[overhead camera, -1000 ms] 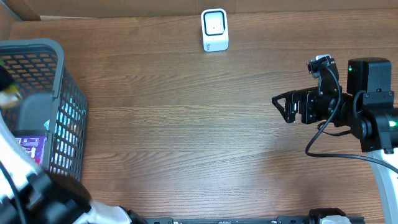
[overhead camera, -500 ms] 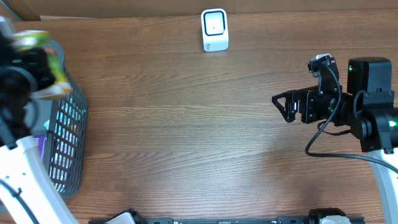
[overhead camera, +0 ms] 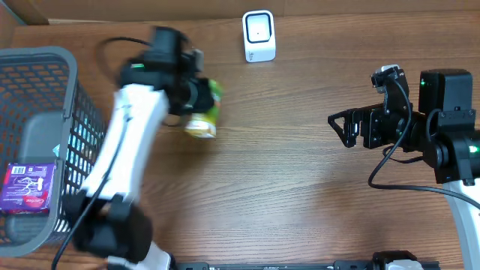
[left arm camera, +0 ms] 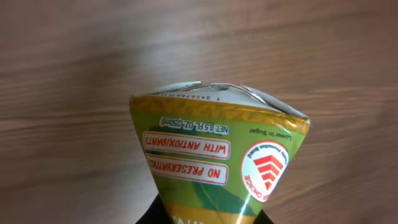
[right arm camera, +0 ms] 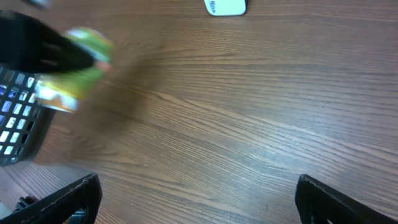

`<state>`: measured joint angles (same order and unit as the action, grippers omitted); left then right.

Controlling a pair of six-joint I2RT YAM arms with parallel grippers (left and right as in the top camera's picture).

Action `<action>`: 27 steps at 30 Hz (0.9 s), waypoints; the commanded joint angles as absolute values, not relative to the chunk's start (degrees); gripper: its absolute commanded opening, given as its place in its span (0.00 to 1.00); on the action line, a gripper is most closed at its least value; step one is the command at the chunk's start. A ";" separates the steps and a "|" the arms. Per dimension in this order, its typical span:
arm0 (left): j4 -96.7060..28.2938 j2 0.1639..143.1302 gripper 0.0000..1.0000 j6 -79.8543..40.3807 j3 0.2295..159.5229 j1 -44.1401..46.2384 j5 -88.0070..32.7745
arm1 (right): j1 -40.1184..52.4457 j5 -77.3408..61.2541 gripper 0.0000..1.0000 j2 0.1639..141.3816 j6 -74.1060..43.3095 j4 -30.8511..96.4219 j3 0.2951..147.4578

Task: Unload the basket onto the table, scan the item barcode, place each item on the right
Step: 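Carry the carton out and set it on the table center, then move the left gripper back into the basket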

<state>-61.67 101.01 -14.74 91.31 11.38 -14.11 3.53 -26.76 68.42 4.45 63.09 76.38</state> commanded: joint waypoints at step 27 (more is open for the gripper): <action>-85.32 109.86 0.99 -15.16 134.89 13.10 -3.57 | 3.79 -27.11 1.00 68.29 4.29 63.96 77.58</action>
<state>-82.78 116.31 -16.80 128.09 17.43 -7.70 3.53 -26.76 68.42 4.47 64.01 76.40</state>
